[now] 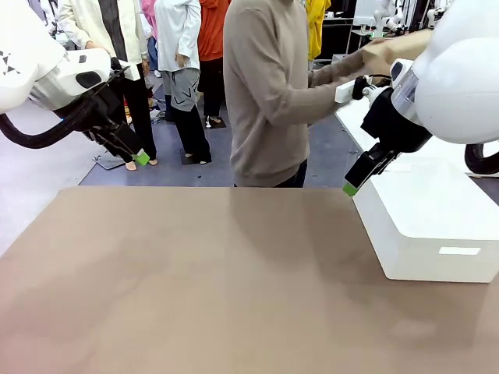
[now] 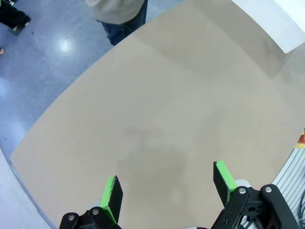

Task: Pack the shoes into the box.
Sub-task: Press down on the lid of the Shoes Box.

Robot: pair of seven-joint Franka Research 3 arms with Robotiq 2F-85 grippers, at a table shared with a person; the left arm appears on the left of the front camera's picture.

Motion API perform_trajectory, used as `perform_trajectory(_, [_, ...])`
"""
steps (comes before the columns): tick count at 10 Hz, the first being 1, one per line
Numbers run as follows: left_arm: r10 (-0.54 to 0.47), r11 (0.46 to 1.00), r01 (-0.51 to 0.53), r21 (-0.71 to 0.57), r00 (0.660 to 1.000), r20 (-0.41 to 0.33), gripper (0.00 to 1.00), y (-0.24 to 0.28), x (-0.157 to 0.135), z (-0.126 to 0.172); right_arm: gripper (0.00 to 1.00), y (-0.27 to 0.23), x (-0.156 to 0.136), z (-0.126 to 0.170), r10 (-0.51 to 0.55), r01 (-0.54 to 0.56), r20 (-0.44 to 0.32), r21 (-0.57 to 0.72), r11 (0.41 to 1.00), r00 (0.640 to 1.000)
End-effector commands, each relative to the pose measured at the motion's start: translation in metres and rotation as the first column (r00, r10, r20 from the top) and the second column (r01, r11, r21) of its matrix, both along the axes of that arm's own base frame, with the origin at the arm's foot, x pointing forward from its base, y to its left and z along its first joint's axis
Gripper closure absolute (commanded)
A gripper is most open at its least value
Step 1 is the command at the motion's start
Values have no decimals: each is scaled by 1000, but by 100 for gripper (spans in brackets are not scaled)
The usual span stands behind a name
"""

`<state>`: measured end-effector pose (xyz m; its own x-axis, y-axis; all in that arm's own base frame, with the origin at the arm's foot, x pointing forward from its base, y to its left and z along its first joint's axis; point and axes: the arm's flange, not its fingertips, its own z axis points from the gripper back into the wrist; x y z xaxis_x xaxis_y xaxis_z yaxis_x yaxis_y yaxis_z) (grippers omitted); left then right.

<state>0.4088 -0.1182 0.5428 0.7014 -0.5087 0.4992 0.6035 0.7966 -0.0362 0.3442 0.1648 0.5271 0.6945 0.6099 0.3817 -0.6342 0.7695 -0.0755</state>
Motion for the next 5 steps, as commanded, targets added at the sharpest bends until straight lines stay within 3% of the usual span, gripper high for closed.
perform_trajectory(1, [12,1000,-12,4,1000,-2,0,1,1,2,0,1,2,1,0,0,1,-4,1000,1000])
perform_trajectory(5, [12,1000,-12,4,1000,-2,0,1,1,2,0,1,2,1,0,0,1,-4,1000,1000])
